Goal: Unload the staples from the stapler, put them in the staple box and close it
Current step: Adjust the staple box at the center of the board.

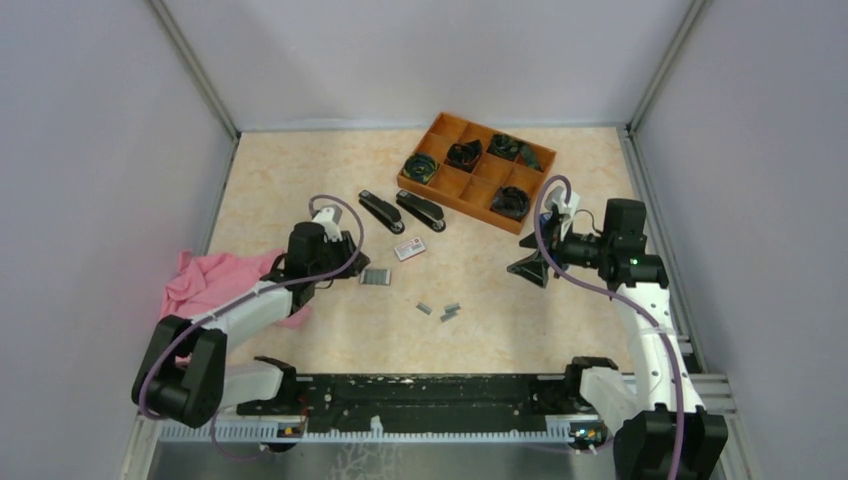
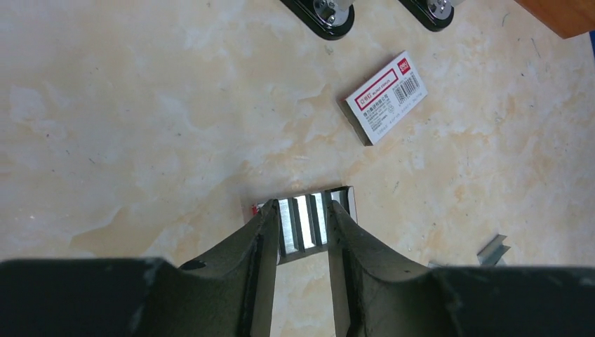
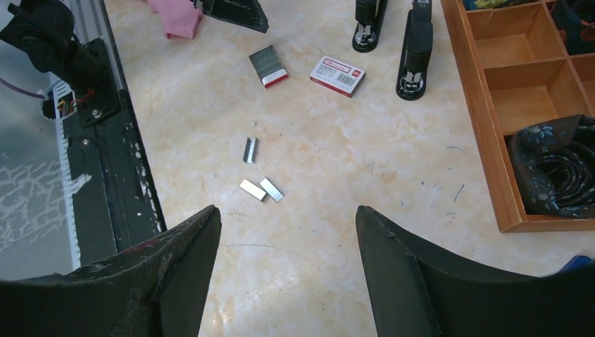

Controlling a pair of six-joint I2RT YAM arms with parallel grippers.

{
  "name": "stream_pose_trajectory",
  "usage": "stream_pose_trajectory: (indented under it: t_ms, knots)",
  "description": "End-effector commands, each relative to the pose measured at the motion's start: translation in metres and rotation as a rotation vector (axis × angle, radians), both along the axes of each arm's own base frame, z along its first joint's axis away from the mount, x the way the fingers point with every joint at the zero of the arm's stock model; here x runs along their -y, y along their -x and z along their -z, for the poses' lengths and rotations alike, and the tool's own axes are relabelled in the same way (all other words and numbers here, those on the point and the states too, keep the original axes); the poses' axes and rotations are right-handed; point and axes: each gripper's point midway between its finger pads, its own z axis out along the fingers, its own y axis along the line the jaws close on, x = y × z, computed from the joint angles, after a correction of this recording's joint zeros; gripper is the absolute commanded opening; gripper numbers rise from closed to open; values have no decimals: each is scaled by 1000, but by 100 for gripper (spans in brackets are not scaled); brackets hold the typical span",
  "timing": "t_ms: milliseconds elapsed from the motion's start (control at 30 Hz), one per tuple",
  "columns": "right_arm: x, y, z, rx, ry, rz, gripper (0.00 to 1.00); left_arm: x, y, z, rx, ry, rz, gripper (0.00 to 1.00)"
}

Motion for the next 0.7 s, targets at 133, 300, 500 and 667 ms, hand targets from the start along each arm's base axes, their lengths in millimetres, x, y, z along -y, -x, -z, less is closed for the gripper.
stream_pose_trajectory:
  t_ms: [133,300,500,667]
  knots:
    - [-4,1,-14,70,-4,-40,71,-7,-22,5,10,-100,-11,29]
    - [-3,1,-13,70,2,-37,71,0,-19,19,-49,-102,40,23]
    - [-3,1,-14,74,6,-36,71,3,-13,25,-86,-90,61,21]
    - [-3,2,-15,81,1,-40,71,-2,-9,31,-133,-119,39,21]
